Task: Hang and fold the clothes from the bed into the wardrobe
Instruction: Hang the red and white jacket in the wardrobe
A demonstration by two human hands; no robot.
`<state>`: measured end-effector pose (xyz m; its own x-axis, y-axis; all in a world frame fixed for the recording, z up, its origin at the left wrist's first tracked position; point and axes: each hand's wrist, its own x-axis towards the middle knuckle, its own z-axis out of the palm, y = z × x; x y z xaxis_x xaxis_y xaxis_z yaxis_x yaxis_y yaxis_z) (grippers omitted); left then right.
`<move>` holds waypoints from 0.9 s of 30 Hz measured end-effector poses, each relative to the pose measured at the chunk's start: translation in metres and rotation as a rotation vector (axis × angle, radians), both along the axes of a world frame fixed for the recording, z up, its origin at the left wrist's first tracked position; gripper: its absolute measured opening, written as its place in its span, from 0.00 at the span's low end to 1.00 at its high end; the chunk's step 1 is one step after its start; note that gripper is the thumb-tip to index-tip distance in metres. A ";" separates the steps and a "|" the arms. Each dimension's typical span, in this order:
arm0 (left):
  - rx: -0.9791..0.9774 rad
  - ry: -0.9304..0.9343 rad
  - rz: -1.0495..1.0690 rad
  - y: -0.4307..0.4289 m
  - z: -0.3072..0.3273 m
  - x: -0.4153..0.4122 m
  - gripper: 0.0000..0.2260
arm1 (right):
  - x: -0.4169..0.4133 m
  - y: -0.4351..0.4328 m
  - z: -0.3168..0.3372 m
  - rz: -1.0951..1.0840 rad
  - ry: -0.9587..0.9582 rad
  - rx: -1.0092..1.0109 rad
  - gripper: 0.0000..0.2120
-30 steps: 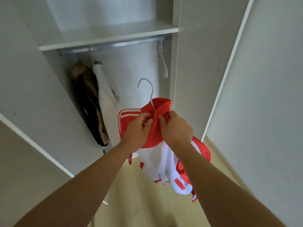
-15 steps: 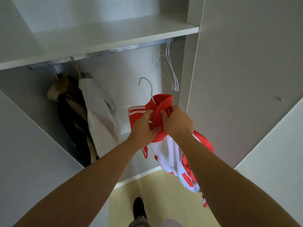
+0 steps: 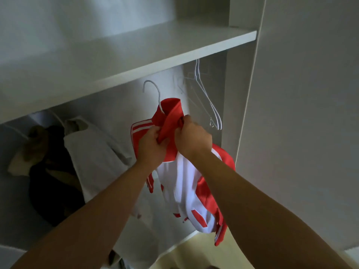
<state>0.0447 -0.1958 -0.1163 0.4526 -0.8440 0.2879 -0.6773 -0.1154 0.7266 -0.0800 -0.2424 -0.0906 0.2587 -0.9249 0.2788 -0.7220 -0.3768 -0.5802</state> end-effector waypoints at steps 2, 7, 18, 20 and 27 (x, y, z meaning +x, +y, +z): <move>-0.059 0.062 0.086 -0.022 -0.010 0.013 0.14 | 0.017 -0.020 -0.007 0.070 0.027 -0.120 0.07; -0.216 0.095 0.129 -0.072 -0.019 0.051 0.14 | 0.061 -0.063 -0.009 0.074 0.090 -0.352 0.09; -0.436 0.418 -0.030 -0.140 -0.058 0.125 0.12 | 0.138 -0.147 -0.039 0.071 -0.012 -0.428 0.11; -0.467 0.463 -0.038 -0.147 -0.061 0.133 0.11 | 0.140 -0.158 -0.038 0.065 -0.019 -0.438 0.12; -0.689 0.385 -0.034 -0.171 -0.122 0.143 0.12 | 0.145 -0.193 -0.084 0.085 0.029 -0.654 0.14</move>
<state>0.1877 -0.3672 -0.2384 0.6037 -0.5474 0.5795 -0.3587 0.4627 0.8107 0.0645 -0.4356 -0.1750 0.3394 -0.5429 0.7682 -0.6863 -0.7014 -0.1925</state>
